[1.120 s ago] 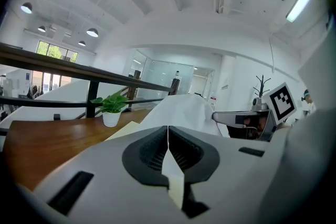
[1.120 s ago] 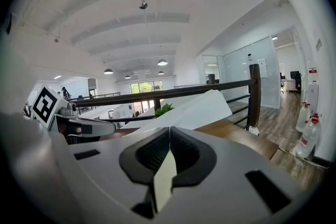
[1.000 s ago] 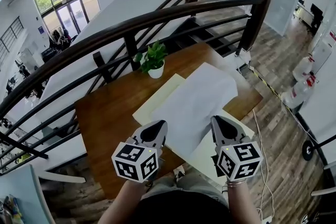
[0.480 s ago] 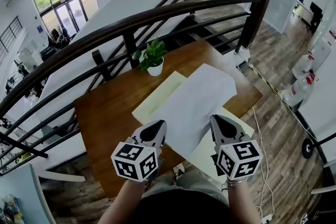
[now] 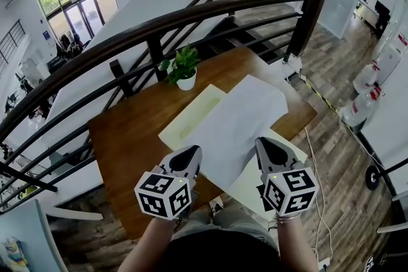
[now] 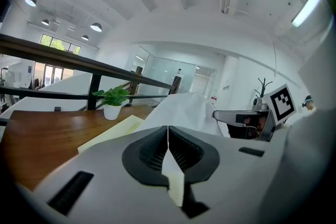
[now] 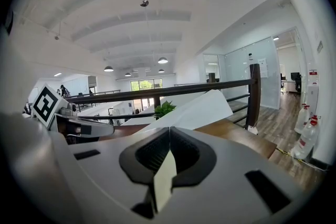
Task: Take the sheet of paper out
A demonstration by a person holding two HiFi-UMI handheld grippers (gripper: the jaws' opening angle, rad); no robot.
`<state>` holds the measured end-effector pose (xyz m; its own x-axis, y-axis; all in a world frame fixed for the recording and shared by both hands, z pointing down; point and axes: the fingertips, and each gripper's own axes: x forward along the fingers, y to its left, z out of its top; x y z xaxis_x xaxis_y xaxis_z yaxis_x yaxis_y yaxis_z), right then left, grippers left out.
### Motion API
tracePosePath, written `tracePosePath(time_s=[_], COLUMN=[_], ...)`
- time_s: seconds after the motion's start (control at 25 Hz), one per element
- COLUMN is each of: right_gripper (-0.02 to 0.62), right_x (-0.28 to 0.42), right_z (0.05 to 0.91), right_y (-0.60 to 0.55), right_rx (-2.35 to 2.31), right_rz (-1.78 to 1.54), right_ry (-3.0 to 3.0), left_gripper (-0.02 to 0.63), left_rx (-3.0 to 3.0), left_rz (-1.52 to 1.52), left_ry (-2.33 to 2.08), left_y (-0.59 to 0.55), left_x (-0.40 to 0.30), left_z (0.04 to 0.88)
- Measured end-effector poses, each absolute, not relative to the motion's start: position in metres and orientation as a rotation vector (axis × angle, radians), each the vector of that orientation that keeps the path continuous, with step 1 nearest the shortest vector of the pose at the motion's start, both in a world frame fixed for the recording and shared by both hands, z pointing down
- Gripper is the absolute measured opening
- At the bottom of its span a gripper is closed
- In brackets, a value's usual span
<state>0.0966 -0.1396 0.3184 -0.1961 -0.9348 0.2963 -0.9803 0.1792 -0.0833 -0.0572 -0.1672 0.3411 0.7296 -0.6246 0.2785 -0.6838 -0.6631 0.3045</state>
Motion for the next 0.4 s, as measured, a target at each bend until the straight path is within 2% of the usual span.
tracePosePath(time_s=[0.4], right_gripper=[0.029], right_x=[0.1041], right_z=[0.3140], right_y=[-0.1352], right_rx=[1.853], right_rz=[0.337], right_ry=[-2.232], left_gripper=[0.020], left_rx=[2.548], left_rz=[0.219], left_ry=[-0.992], left_y=[-0.1657], left_x=[-0.0517], left_z=[0.3365])
